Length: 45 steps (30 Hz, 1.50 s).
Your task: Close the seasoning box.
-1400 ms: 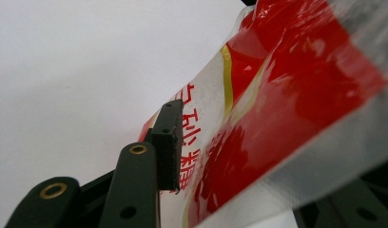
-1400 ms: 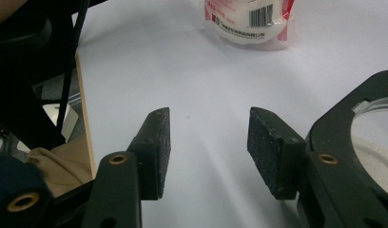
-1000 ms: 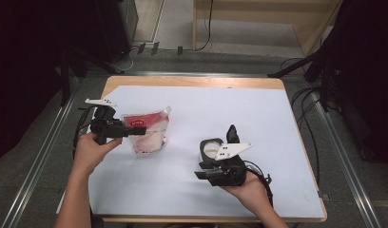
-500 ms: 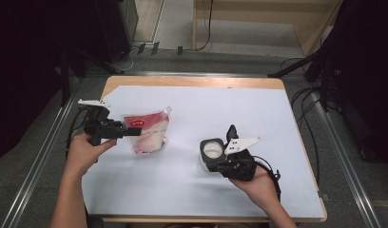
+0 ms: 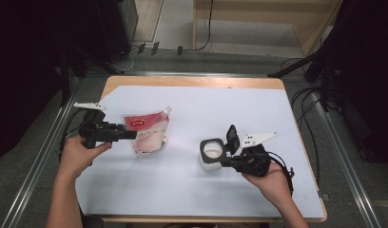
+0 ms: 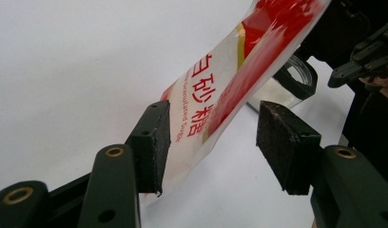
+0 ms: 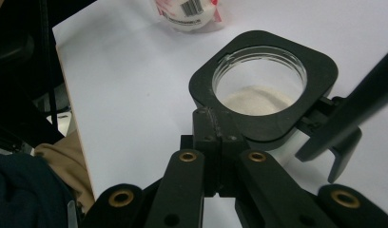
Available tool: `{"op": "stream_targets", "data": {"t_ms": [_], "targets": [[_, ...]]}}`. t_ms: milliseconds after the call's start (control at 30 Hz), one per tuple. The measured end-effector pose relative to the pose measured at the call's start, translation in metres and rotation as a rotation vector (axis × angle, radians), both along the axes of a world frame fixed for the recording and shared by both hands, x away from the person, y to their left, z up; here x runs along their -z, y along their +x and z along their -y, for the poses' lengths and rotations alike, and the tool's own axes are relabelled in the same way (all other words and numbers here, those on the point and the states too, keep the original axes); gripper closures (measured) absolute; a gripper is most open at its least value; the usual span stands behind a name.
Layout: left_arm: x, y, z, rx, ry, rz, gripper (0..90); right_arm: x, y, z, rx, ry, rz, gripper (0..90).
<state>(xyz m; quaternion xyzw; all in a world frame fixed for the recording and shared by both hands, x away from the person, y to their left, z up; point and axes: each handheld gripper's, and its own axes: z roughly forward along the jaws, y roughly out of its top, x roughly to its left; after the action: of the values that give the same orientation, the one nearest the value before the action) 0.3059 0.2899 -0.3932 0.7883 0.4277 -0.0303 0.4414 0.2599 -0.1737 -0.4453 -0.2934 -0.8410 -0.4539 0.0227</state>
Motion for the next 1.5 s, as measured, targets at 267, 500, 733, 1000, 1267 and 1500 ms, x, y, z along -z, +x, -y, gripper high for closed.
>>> {"op": "stream_targets", "data": {"t_ms": [267, 500, 733, 1000, 1267, 1500], "targets": [[0.005, -0.002, -0.01, -0.019, 0.0, -0.006, 46.6, 0.001, 0.006, 0.012, 0.032, -0.014, -0.023, 90.0], [0.007, -0.004, -0.02, -0.041, -0.011, -0.006, 46.4, 0.0, 0.009, 0.024, 0.032, -0.007, -0.035, 90.0], [0.015, -0.005, -0.027, -0.052, 0.001, -0.017, 46.6, -0.001, 0.012, 0.041, 0.074, -0.036, -0.042, 90.0], [0.018, -0.006, -0.033, -0.063, 0.003, -0.015, 45.9, -0.004, 0.02, 0.046, 0.168, 0.023, -0.029, 90.0], [0.019, -0.008, -0.039, -0.08, 0.01, -0.013, 45.5, -0.005, 0.023, 0.037, 0.181, 0.021, -0.013, 90.0], [0.022, -0.007, -0.042, -0.1, 0.012, -0.012, 45.6, -0.009, 0.024, 0.036, 0.193, 0.031, -0.005, 90.0]]}}
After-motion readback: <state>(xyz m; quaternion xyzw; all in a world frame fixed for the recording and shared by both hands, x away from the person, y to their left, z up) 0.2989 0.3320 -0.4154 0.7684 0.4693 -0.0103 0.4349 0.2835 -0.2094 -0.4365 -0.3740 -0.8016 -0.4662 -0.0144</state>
